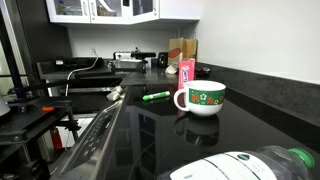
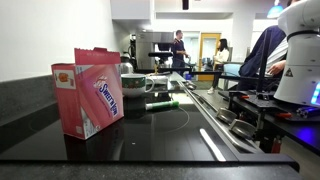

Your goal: Pick the marker and put it in the cup

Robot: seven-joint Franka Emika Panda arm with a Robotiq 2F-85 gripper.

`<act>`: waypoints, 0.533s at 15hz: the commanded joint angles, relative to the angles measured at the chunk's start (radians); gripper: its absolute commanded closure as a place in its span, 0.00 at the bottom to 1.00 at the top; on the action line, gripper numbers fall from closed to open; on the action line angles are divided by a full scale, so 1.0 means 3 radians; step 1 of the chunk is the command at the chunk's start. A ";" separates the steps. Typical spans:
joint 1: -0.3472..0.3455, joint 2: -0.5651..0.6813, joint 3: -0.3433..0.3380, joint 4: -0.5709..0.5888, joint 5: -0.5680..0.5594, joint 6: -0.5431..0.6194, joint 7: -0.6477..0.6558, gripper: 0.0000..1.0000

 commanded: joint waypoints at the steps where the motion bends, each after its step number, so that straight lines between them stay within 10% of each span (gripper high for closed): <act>1: 0.0022 0.0519 0.0033 0.0288 -0.0211 0.0092 -0.0038 0.00; 8: 0.0075 0.1714 0.0099 0.0984 -0.0163 0.0316 -0.0186 0.00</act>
